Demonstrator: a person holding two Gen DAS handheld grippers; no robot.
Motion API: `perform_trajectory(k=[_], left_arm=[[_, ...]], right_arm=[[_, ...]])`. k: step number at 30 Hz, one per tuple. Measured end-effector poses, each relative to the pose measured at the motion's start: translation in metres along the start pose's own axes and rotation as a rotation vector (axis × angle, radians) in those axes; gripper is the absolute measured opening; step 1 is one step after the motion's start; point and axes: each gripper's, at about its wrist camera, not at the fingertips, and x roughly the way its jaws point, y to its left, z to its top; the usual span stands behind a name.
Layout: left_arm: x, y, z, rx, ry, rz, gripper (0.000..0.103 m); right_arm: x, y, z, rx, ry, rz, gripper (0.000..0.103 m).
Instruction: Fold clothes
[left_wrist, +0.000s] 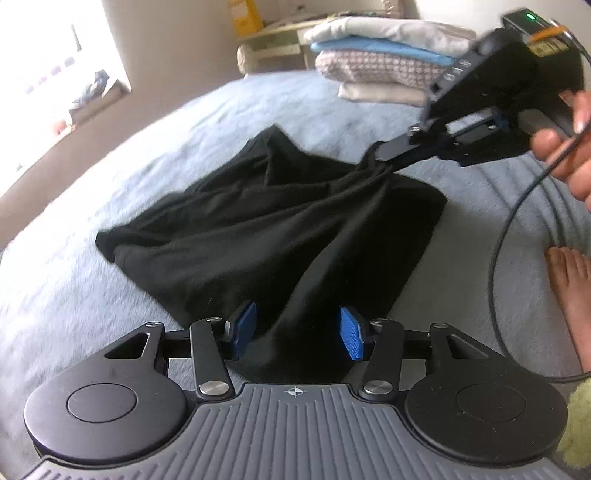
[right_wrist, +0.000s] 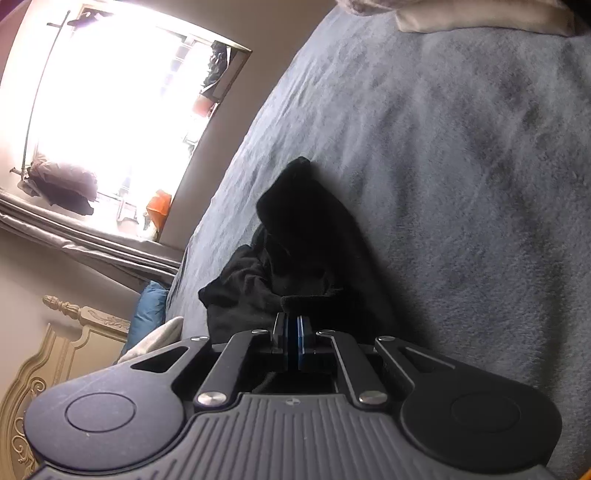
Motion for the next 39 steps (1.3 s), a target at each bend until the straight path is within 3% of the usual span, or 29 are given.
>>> perform_trajectory(k=[4,7,11,15,19,24,32,35,37,38,39], left_arm=[[0.009,-0.020,-0.006,0.107,0.001,0.134,0.048],[0.002,-0.017,-0.016,0.126,0.041,0.174,0.047],[-0.011,-0.010,-0.029,0.140,0.076,0.187,0.047],[-0.015,-0.007,-0.032,0.125,0.099,0.166,0.047],[-0.015,-0.007,-0.033,0.101,0.121,0.145,0.047],[-0.012,-0.011,-0.038,0.086,0.120,0.152,0.046],[-0.013,-0.014,-0.040,0.092,0.112,0.156,0.041],[-0.013,-0.013,-0.041,0.083,0.112,0.154,0.040],[-0.013,-0.014,-0.042,0.089,0.105,0.149,0.039],[-0.013,-0.015,-0.042,0.092,0.104,0.148,0.039],[-0.013,-0.015,-0.042,0.096,0.103,0.148,0.038]], right_arm=[[-0.006,0.008,0.003,-0.020,-0.013,0.026,0.004],[-0.016,0.014,0.006,-0.043,-0.051,0.051,0.004],[-0.027,-0.001,0.006,-0.022,-0.064,0.018,0.004],[-0.025,-0.024,0.002,0.019,-0.023,-0.045,0.004],[-0.018,-0.022,0.005,-0.007,0.056,-0.054,0.007],[-0.010,-0.014,0.005,-0.064,0.100,-0.111,0.031],[0.010,-0.001,0.007,-0.151,0.182,-0.156,0.035],[0.015,0.004,0.006,-0.195,0.196,-0.187,0.030],[0.015,0.009,0.006,-0.224,0.181,-0.189,0.019],[0.014,0.011,0.006,-0.238,0.172,-0.189,0.006],[0.012,0.014,0.006,-0.250,0.158,-0.190,0.004]])
